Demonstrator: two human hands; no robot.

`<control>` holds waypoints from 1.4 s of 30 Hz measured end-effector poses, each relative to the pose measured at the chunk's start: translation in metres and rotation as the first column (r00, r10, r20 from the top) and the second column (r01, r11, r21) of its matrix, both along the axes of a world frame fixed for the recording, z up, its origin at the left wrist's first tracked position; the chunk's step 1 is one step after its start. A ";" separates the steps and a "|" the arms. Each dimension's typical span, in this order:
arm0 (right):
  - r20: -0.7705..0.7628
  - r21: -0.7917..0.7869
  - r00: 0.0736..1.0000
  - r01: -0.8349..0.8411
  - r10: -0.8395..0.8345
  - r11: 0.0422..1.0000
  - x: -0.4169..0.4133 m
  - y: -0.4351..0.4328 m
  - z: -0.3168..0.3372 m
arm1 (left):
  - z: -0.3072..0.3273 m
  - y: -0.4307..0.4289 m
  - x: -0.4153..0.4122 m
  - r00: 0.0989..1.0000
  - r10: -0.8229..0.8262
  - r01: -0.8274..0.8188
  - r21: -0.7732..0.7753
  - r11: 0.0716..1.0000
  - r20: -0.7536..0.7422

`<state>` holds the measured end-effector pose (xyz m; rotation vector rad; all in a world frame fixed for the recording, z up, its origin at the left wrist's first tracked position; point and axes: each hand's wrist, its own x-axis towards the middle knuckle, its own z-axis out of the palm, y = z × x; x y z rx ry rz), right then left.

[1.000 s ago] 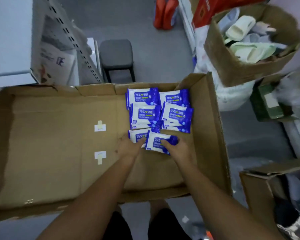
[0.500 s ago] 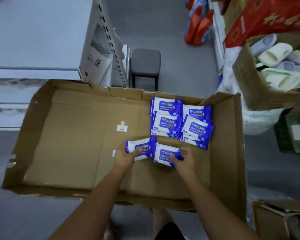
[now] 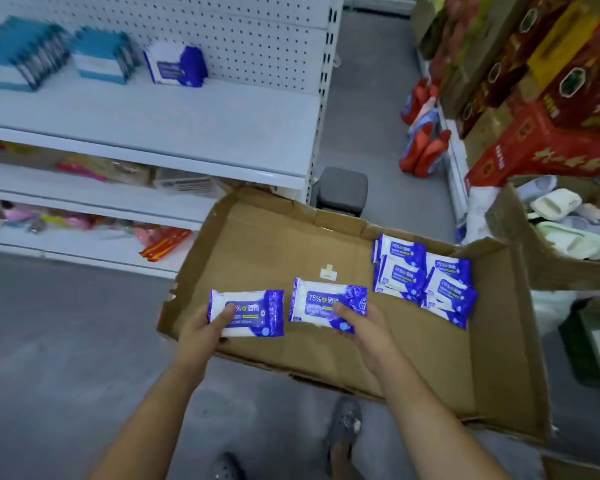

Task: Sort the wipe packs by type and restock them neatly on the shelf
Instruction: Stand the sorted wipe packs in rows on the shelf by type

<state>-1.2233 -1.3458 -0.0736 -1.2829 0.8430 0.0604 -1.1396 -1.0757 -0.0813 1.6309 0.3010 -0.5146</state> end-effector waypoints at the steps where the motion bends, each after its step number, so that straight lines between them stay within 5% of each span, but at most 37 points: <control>1: 0.016 0.005 1.000 -0.006 0.006 1.000 0.005 0.018 0.008 | 0.010 0.022 0.001 1.000 -0.005 0.005 -0.007 1.000 0.017; 11: 0.097 -0.037 0.992 -0.081 0.084 0.996 0.054 0.149 0.068 | 0.079 0.176 0.058 0.999 0.033 -0.032 -0.027 0.999 0.043; 21: 0.103 -0.061 0.982 -0.153 0.159 0.986 0.178 0.192 0.051 | 0.076 0.214 0.162 0.991 0.036 -0.036 0.000 0.999 0.126; 31: 0.123 -0.103 0.989 -0.074 0.087 0.992 0.323 0.216 0.063 | 0.085 0.237 0.314 0.991 -0.009 0.005 0.030 1.000 0.135; 42: 0.161 -0.182 0.974 0.186 -0.157 0.966 0.451 0.266 0.085 | 0.076 0.263 0.488 0.966 -0.229 0.236 -0.053 0.970 0.118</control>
